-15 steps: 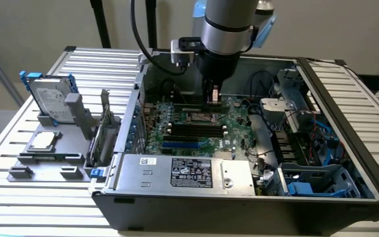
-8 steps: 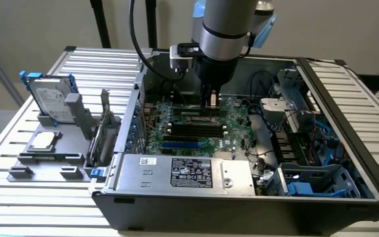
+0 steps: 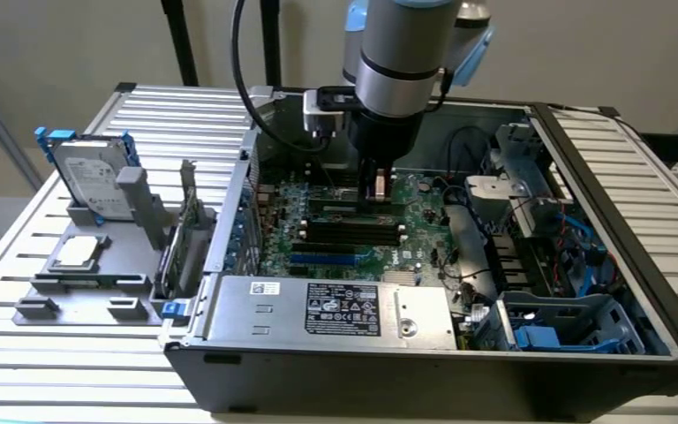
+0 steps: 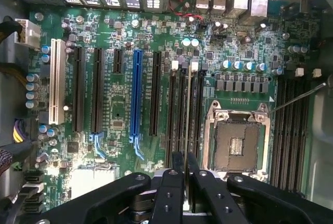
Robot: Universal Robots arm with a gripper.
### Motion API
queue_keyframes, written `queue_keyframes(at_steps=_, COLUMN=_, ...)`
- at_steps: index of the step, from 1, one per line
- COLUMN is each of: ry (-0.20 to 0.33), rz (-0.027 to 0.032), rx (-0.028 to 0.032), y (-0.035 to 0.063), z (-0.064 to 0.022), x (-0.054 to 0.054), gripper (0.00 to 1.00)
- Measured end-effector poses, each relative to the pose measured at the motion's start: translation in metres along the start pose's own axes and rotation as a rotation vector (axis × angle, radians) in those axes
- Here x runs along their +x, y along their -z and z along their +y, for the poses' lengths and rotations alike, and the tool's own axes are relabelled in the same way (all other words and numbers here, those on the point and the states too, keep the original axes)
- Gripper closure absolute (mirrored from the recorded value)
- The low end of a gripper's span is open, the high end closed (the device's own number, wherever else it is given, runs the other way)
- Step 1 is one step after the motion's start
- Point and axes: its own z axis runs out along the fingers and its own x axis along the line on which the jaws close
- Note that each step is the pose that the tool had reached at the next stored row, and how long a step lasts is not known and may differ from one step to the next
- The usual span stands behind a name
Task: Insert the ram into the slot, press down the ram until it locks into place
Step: 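Insert the ram into the slot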
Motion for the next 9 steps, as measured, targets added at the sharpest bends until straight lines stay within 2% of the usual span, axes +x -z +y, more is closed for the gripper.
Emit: queue_keyframes(at_steps=9, ry=0.0, rz=0.0074, rx=-0.0001, y=-0.0117, z=0.0005, x=0.001, gripper=0.87)
